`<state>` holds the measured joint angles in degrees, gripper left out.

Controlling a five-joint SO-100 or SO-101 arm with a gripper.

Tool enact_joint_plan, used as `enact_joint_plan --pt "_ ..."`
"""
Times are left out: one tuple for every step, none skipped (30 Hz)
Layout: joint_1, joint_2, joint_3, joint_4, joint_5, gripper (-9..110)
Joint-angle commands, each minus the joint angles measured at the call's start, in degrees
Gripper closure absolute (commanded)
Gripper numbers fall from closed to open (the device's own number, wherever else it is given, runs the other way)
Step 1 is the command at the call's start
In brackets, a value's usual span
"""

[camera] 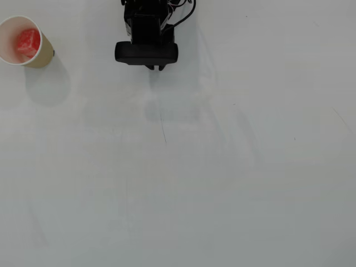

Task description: Pick up the cube and drop it in the cup.

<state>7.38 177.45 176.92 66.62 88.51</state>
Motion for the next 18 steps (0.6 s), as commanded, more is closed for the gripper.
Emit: enact_joint_plan --pt "-0.09 2.20 1.93 0.26 0.18 98" --pt "-0.44 2.20 1.93 0.26 0.26 98" --pt "-0.79 2.20 1.93 0.26 0.26 98" --pt "-1.14 2.20 1.93 0.26 0.26 98" --pt "-1.58 2.20 1.93 0.26 0.26 98" --pt "-2.11 2.20 1.93 0.26 0.26 98" --pt "-2.55 2.20 1.93 0.26 0.26 98" --pt "-3.08 2.20 1.93 0.26 0.26 98" --pt "-3.60 2.20 1.93 0.26 0.26 98" --pt "-4.13 2.20 1.93 0.26 0.26 98" --pt "-4.48 2.20 1.93 0.26 0.26 98" --pt "-4.66 2.20 1.93 0.26 0.26 98" --pt "-4.66 2.20 1.93 0.26 0.26 98" --pt "-4.48 2.20 1.93 0.26 0.26 98" --pt "-4.39 2.20 1.93 0.26 0.26 98" --pt "-4.31 2.20 1.93 0.26 0.26 98" --pt "-4.22 2.20 1.93 0.26 -0.09 98" --pt "-4.31 2.20 1.93 0.26 -0.18 98"
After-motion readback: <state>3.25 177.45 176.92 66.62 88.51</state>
